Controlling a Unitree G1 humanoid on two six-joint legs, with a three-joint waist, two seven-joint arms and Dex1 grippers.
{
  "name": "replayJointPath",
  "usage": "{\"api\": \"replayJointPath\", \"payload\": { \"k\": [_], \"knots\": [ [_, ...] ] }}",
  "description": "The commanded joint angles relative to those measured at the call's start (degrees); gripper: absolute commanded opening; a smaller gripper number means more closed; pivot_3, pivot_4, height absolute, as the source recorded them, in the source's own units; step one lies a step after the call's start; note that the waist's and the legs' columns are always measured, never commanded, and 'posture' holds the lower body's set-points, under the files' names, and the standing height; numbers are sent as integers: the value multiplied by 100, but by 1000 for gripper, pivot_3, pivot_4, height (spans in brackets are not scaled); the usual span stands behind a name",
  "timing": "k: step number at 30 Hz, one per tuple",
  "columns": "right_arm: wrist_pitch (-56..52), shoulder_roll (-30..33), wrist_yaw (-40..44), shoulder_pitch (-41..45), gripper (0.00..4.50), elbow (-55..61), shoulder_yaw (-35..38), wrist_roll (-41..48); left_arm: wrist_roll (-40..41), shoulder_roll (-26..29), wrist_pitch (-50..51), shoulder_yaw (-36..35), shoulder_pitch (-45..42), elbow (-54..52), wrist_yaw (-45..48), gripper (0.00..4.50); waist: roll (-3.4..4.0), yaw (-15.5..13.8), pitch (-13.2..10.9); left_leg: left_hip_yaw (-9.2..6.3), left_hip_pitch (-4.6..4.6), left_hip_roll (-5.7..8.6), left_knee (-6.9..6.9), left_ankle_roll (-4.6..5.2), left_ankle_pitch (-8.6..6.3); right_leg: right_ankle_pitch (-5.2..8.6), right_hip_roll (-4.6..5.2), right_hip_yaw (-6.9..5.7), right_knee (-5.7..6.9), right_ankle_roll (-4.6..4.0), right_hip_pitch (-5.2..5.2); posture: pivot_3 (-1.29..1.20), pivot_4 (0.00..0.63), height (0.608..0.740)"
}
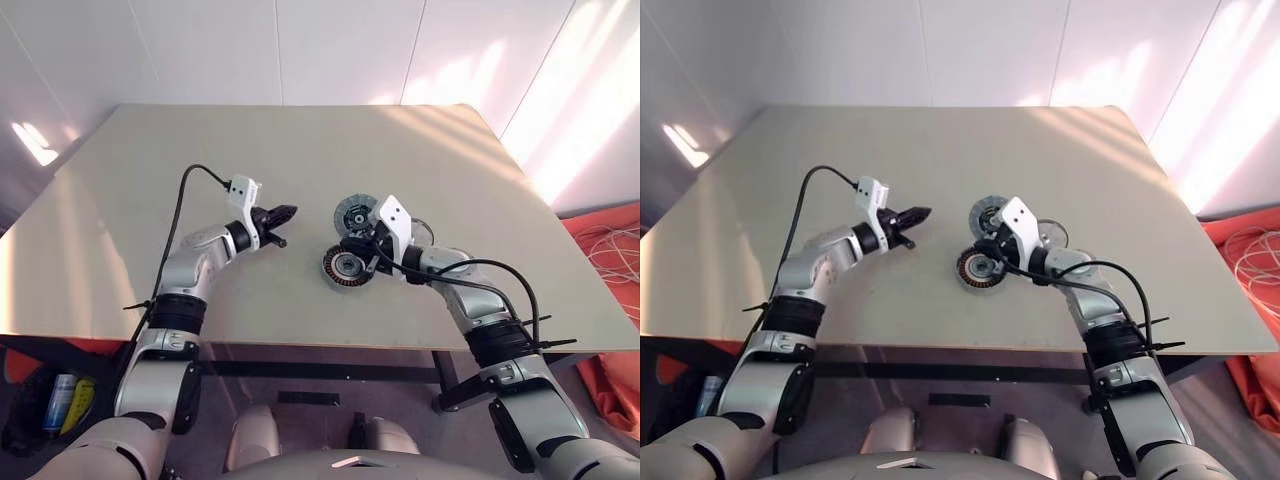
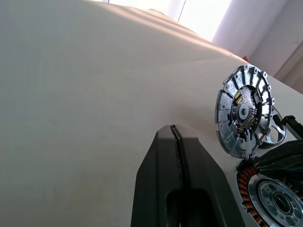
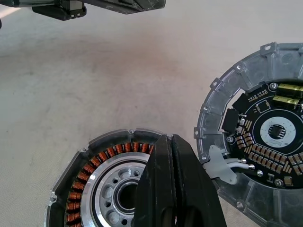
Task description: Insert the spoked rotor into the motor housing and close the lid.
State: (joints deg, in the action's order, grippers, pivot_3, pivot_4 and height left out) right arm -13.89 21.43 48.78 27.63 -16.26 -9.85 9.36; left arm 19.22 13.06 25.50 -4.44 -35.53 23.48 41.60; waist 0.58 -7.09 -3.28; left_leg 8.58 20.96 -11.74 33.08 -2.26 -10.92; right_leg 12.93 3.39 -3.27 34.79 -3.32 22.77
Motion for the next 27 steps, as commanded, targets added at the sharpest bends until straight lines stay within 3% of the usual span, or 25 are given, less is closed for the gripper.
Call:
{"api": "replayJointPath", "payload": {
  "k": [1, 19, 27],
  "knots": [
    [99, -27, 62, 87, 38, 178, 25, 18, 94, 44, 4, -55, -16, -309, -46, 0, 0, 0, 0, 0, -1, 0, 0, -1, 0, 0, 0, 0, 1, 0, 0, 0, 0, 740],
    [23, -169, -214, -427, 38, 268, 4, -88, 70, 80, 46, -16, -56, -273, -25, 0, 0, 2, 0, 0, -6, -1, 0, -4, 3, 0, 0, 0, 5, 0, -2, 0, 0, 740],
    [-73, -112, -229, -159, 38, 752, 240, 118, 51, 80, 29, 2, -59, -245, -23, 0, 0, 2, 0, -1, -8, -1, 0, -5, 3, 0, -1, 0, 7, 0, -2, 0, 0, 740]
  ]
}}
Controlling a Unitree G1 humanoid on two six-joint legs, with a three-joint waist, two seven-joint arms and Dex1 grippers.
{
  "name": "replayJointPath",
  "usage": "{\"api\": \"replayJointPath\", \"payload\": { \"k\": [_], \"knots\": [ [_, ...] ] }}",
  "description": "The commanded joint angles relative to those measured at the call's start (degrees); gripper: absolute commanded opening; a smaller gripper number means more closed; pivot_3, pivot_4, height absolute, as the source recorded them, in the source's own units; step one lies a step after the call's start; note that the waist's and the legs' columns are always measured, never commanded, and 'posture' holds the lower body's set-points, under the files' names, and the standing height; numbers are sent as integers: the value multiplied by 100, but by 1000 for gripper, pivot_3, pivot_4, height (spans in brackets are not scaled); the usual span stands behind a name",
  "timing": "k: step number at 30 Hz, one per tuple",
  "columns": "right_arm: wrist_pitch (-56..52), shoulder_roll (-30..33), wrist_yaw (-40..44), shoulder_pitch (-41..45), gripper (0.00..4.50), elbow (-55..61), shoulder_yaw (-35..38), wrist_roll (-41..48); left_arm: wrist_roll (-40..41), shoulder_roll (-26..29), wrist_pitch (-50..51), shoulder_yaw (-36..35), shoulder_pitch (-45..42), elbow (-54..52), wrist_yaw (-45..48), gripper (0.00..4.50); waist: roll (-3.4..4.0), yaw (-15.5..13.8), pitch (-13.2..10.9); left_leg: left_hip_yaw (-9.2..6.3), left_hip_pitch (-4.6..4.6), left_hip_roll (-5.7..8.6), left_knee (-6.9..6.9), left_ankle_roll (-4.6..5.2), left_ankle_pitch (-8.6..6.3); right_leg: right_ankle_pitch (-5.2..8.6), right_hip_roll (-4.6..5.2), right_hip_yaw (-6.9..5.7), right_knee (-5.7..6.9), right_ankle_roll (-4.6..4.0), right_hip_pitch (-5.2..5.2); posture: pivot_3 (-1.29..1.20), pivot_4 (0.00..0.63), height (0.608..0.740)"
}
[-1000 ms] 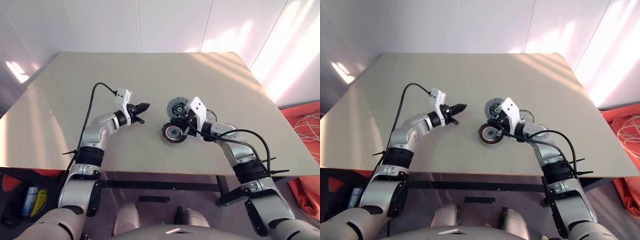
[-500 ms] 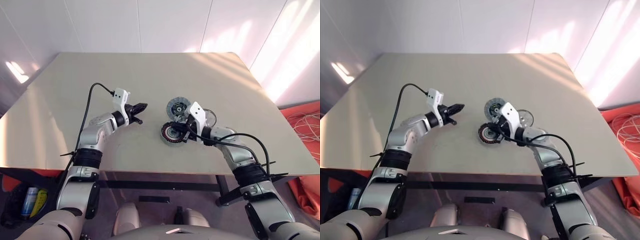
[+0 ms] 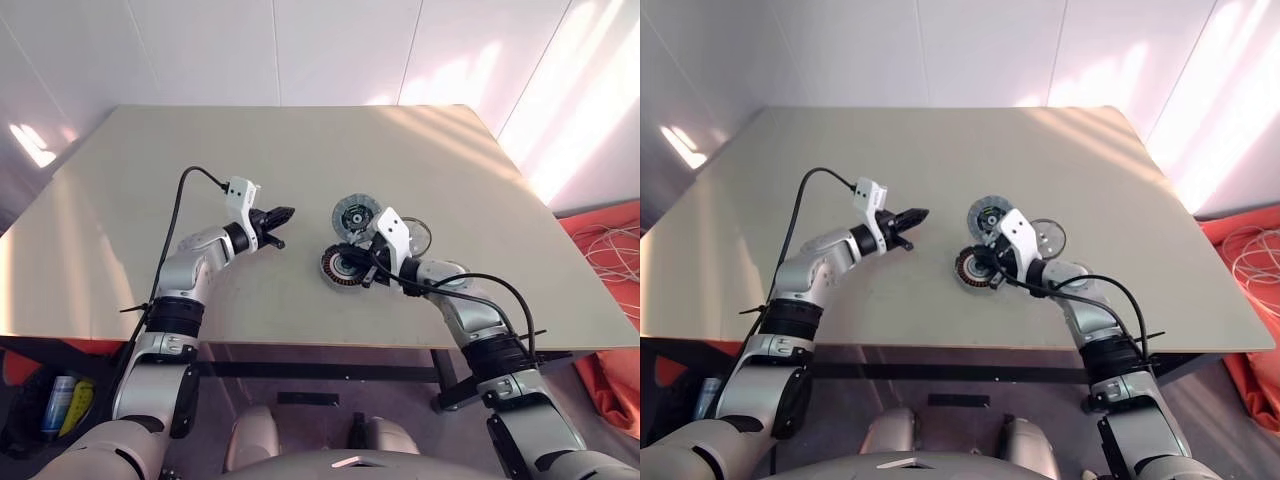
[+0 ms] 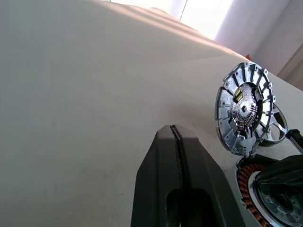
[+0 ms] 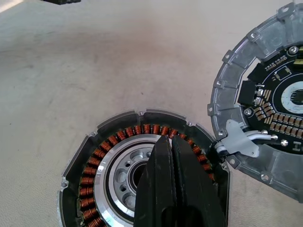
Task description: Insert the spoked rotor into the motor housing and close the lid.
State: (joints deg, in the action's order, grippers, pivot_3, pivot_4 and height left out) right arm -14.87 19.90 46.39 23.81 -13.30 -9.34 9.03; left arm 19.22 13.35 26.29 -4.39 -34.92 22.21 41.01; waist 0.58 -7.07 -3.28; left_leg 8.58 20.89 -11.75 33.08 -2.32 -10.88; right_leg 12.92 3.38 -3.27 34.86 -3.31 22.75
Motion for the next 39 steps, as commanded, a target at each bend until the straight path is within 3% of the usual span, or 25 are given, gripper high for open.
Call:
{"api": "replayJointPath", "payload": {
  "k": [1, 6, 11, 14, 20, 23, 26, 32, 39],
  "knots": [
    [5, 40, 9, 243, 38, 557, 206, 178, 49, 47, -54, 1, -115, -119, 37, 0, 0, 0, 0, 0, 0, 0, 0, 0, 0, 0, 0, 0, 0, 0, 1, 0, 0, 740],
    [-139, 102, -61, 252, 38, 784, 346, 246, 50, 46, -50, 12, -94, -138, 40, 0, 0, -1, 0, 0, 0, 0, 0, 0, 0, 0, 0, 0, 0, 0, 0, 0, 0, 740],
    [-473, 305, -664, 182, 38, 557, 598, 0, 49, 68, -70, -5, -90, -106, 49, 0, 0, -8, 0, -1, 0, 1, 0, -1, 0, 0, 0, 0, 0, 0, -1, 0, 0, 740],
    [-947, 593, -810, 181, 38, 348, 968, 158, 57, 73, -75, -29, -92, -62, 41, 0, 0, -17, 0, -1, 1, 3, 1, -1, 1, -1, 2, 0, 0, 1, -2, 0, 0, 740],
    [-695, 1465, -753, 209, 38, -78, 1408, 30, 48, 20, -110, 18, -122, 49, 92, 0, 0, -20, 0, 0, 3, 3, 2, -1, 0, -1, 0, 1, -1, 1, -2, 0, 0, 740],
    [-530, 1750, -917, 338, 661, -210, 1613, -48, 32, -43, -155, 59, -204, 163, 123, 0, 0, 0, 0, 2, 3, 2, 2, -1, 1, -1, -3, 1, 0, 1, -2, 0, 0, 740],
    [-506, 1838, -1110, 404, 1617, -250, 1702, -104, 10, -88, -203, 87, -271, 265, 162, 0, 0, -1, 0, 3, 2, 1, 2, -2, 2, -1, -3, 1, 4, 1, -2, 0, 0, 740],
    [-1243, 1734, -1187, 324, 1617, -170, 1892, 221, 5, -96, -258, 127, -338, 364, 216, 0, 0, -13, 0, 1, -3, 2, 6, 1, 2, -1, -1, 1, 5, 0, -7, 0, 0, 740],
    [-2895, 1640, -613, 243, 1617, -85, 2606, 1561, 13, -86, -211, 141, -293, 325, 250, 0, 2, -44, 1, 2, 1, 1, 10, 6, 0, -1, -1, 1, 4, -1, -6, 0, 0, 740]
  ]
}}
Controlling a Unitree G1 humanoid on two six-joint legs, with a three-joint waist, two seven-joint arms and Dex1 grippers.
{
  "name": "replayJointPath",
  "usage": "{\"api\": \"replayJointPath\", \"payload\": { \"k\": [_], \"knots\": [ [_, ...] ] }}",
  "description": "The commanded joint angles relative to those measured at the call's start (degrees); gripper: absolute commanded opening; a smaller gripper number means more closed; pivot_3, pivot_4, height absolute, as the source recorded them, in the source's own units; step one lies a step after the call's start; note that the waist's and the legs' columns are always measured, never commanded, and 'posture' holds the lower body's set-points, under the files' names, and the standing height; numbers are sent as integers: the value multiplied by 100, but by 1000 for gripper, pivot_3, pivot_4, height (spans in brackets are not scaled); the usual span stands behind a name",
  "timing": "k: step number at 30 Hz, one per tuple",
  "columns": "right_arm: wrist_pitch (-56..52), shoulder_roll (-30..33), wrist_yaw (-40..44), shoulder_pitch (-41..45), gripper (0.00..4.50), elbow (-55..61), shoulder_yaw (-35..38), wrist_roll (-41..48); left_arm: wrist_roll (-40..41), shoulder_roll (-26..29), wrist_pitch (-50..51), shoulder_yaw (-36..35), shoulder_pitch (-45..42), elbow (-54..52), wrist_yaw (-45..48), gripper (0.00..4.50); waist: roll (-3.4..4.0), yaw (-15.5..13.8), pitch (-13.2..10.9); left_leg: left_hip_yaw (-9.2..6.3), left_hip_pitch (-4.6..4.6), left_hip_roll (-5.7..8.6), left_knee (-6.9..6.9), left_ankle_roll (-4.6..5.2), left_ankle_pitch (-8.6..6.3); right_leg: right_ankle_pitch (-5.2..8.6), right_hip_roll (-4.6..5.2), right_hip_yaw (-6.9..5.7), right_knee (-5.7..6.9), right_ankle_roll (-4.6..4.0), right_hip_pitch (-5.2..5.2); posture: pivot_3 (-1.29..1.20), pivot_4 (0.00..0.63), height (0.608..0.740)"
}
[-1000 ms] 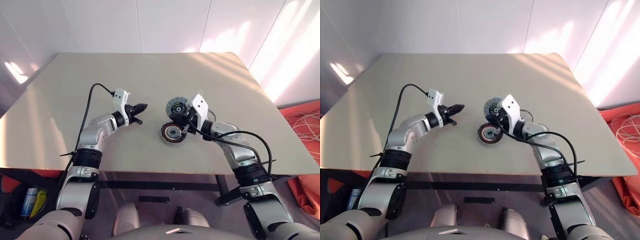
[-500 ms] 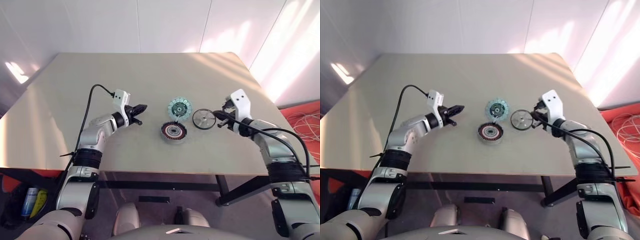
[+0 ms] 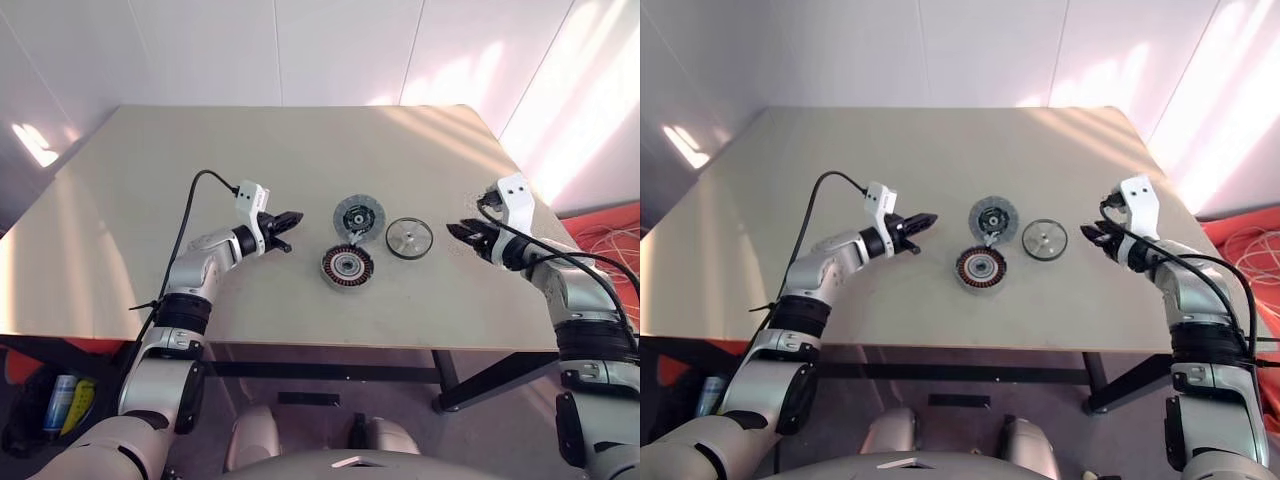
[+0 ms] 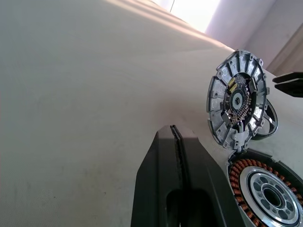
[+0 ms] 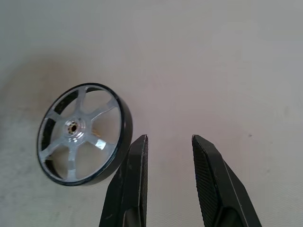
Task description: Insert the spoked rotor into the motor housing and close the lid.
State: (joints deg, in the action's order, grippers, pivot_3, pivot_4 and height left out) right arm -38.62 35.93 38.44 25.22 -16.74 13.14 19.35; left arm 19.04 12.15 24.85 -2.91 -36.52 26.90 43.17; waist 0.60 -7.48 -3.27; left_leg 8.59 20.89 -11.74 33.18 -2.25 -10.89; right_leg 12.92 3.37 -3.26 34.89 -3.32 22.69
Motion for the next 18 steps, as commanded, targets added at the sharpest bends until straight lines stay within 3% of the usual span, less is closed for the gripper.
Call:
{"api": "replayJointPath", "payload": {
  "k": [1, 8, 18],
  "knots": [
    [-801, 35, 271, 72, 1617, 232, 444, 731, 33, 32, -58, -6, -124, -151, 36, 0, 0, -7, 0, 0, 0, -1, 2, 0, 0, 0, 0, 0, 1, 0, 0, 0, 0, 740],
    [-1507, -85, 367, 119, 1617, -216, 692, 1240, 41, 23, -29, 22, -70, -205, 29, 0, 1, -50, 1, 0, -1, -2, 4, -4, 1, 0, 0, 0, 5, 0, -3, 0, 0, 740],
    [-1257, -714, 52, 573, 1617, -1300, 865, 1297, 30, 91, 15, 39, -76, -281, 30, 0, 5, -124, 3, 1, 0, -2, 6, -7, 2, 0, 1, 0, 10, 0, 5, 0, 0, 740]
  ]
}}
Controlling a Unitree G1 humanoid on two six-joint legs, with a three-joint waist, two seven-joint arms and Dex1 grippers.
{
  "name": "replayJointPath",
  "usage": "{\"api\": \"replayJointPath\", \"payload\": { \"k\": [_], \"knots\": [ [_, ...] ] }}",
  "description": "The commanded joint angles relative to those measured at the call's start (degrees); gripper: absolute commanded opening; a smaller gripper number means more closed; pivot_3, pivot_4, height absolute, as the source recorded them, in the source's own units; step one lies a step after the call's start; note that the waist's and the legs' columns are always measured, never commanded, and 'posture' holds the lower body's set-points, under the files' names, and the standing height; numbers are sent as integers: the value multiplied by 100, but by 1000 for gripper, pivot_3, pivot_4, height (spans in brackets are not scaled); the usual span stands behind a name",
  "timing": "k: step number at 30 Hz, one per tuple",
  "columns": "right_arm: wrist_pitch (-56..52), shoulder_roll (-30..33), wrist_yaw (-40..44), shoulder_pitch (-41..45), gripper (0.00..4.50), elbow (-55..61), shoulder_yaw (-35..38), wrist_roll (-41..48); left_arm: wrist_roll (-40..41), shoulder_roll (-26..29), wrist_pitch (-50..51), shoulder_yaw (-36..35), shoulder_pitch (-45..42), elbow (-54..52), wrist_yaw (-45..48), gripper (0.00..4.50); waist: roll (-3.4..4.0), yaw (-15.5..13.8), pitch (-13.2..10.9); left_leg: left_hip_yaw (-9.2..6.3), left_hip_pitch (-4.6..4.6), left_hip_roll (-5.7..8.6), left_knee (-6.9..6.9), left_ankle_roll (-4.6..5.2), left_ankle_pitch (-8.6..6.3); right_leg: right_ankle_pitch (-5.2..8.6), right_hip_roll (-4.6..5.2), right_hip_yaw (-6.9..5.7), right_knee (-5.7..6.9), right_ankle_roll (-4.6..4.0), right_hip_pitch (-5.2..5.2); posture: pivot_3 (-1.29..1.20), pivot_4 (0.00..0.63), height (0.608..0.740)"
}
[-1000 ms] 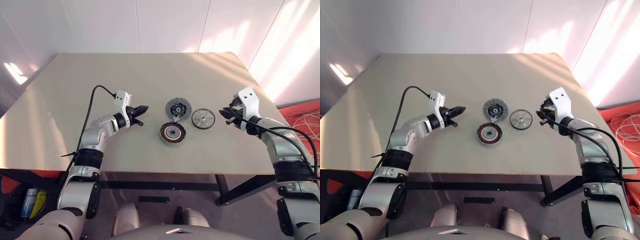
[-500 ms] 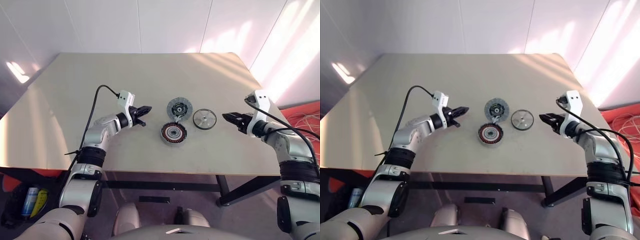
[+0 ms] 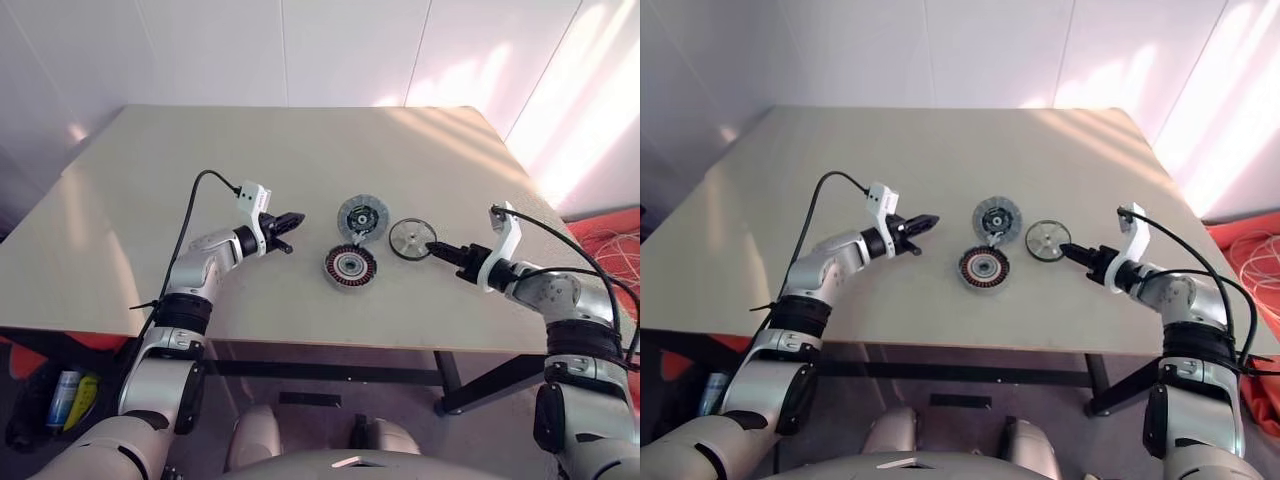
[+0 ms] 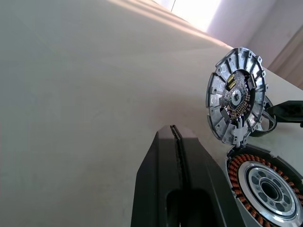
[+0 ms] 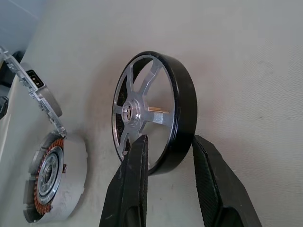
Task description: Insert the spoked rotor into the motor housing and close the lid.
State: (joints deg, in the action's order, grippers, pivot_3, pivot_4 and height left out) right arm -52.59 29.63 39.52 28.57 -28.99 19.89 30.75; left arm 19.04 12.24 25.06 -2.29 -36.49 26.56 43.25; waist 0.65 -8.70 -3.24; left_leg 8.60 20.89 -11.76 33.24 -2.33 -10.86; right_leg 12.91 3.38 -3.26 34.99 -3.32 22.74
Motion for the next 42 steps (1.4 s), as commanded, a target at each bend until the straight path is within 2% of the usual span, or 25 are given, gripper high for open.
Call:
{"api": "replayJointPath", "payload": {
  "k": [1, 7, 10, 12, 19, 23, 27, 30, 37, 42],
  "knots": [
    [139, -138, -72, 271, 1617, -109, 205, 176, 30, 95, 1, -21, -71, -260, 22, 0, 0, -2, 0, 0, 1, 0, 0, 0, 0, 0, 0, 0, 0, 0, 0, 0, 0, 740],
    [138, -285, -108, 337, 1617, -99, 248, 258, 17, 138, 9, -4, -56, -302, 10, 0, 0, -1, 0, 0, 0, -1, 0, 0, 0, 0, -1, 0, 1, 0, 1, 0, 0, 740],
    [108, -300, -145, 337, 969, -60, 300, 282, 13, 147, 3, 5, -55, -308, 5, 0, 0, -1, 0, 0, 0, -1, 0, -1, 0, 0, 0, 0, 1, 0, 1, 0, 0, 740],
    [85, -286, -169, 317, 344, -25, 320, 300, 6, 150, -4, 13, -56, -308, 3, 0, 0, -1, 0, 0, -1, -1, 0, -1, 0, 0, 0, 0, 1, 0, -2, 0, 0, 740],
    [241, -232, -650, 406, 309, -269, 597, 307, -6, 125, -21, 36, -85, -274, -2, 0, 0, -3, 0, 0, 0, 1, 1, -2, 0, 0, 2, 0, 1, 0, -2, 0, 0, 740],
    [505, -152, -1231, 815, 309, -911, 1349, 620, -12, 106, -35, 50, -94, -254, 4, 0, 0, -14, 0, 0, -1, 5, 3, -3, 1, -1, 8, 0, 3, 2, -1, 0, 0, 740],
    [192, -55, -1258, 1134, 309, -978, 1923, 1158, -12, 104, -38, 57, -85, -257, 13, 0, 2, -7, 0, 1, 5, 4, 2, -2, 0, -1, 6, 0, 4, 1, 7, 0, 0, 740],
    [-541, -40, -875, 1133, 309, -291, 1922, 1726, -14, 104, -51, 61, -82, -245, 20, 0, 4, 5, 1, 3, 17, 1, 1, -1, 0, -1, -1, 0, 5, 1, 22, 0, 0, 740],
    [-2132, -247, -237, 625, 309, 2177, 1180, 3099, -28, 82, -99, 70, -70, -215, 14, 0, 16, -22, 0, 4, 18, -3, -4, 4, 3, 0, -4, -1, 5, 0, 27, 0, 0, 740],
    [-2642, -124, 113, 50, 309, 2915, 310, 3282, -28, 81, -117, 57, -72, -197, -14, 0, 16, -70, 0, 1, 8, -2, -3, -2, 1, 0, 1, -1, -3, 3, 9, 0, 0, 740]
  ]
}}
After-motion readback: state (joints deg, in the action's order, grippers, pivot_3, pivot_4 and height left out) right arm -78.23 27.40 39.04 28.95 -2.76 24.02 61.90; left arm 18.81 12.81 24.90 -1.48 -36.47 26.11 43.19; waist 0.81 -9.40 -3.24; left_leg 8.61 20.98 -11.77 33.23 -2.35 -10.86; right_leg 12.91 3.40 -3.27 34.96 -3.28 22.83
